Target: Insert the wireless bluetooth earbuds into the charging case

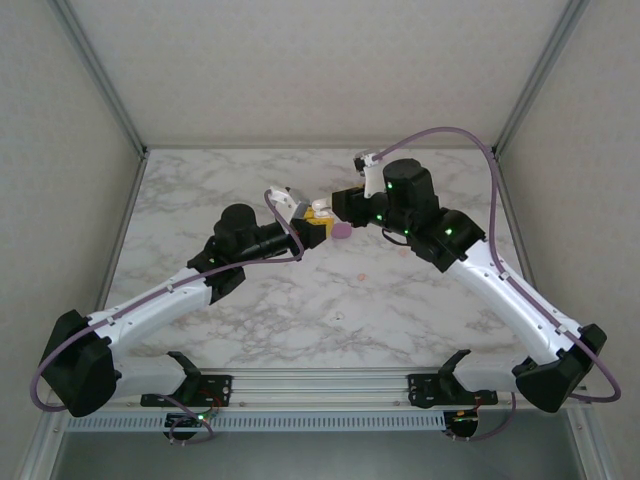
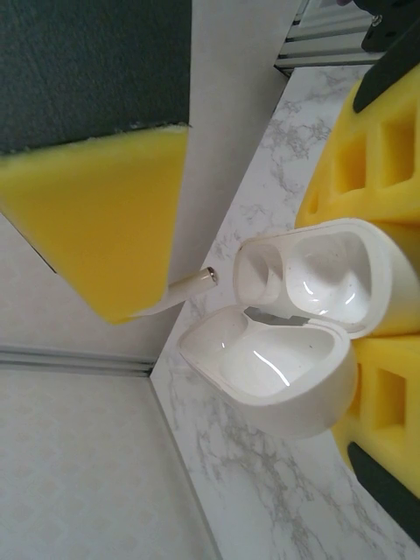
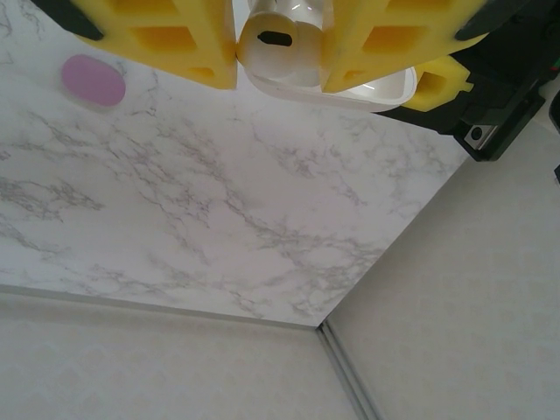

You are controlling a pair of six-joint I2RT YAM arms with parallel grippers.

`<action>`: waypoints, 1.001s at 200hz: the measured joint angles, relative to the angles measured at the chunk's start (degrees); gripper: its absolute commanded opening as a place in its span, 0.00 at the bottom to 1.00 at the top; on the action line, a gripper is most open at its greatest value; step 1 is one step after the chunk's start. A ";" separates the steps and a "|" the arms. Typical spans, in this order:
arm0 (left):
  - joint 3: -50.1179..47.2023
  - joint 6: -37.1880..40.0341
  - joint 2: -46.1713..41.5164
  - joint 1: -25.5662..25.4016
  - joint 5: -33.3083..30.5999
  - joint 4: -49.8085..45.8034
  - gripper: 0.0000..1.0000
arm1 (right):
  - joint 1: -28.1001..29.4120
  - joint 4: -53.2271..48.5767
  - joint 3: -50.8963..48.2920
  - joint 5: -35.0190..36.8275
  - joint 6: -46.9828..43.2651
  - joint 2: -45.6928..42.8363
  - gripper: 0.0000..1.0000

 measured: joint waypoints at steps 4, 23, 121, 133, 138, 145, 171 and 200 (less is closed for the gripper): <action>0.00 0.00 0.00 0.00 0.00 0.00 0.03 | 0.00 0.00 0.00 0.00 -0.02 0.04 0.30; 0.00 -0.20 0.00 0.00 -0.02 0.11 0.03 | 0.00 0.02 0.00 -0.04 -0.42 0.28 0.30; 0.26 -1.11 0.00 0.00 -0.90 0.83 0.03 | 0.04 1.84 -1.70 -2.56 -4.52 0.42 0.30; 0.26 -1.27 0.00 0.00 -1.29 0.85 0.03 | 0.09 1.81 -2.10 -3.04 -5.18 0.26 0.30; 0.26 -1.31 0.00 0.00 -1.31 0.87 0.03 | 0.09 1.88 -2.27 -3.26 -5.51 0.20 0.30; 0.26 -1.44 0.00 0.00 -1.46 0.85 0.03 | 0.09 1.90 -2.49 -3.50 -5.90 0.11 0.29; 0.26 -1.73 0.00 -0.02 -1.53 0.90 0.03 | 0.09 1.86 -2.69 -4.09 -6.75 -0.02 0.30; 0.26 -1.77 0.00 -0.02 -1.73 1.36 0.03 | 0.09 1.81 -2.69 -4.37 -7.32 -0.04 0.31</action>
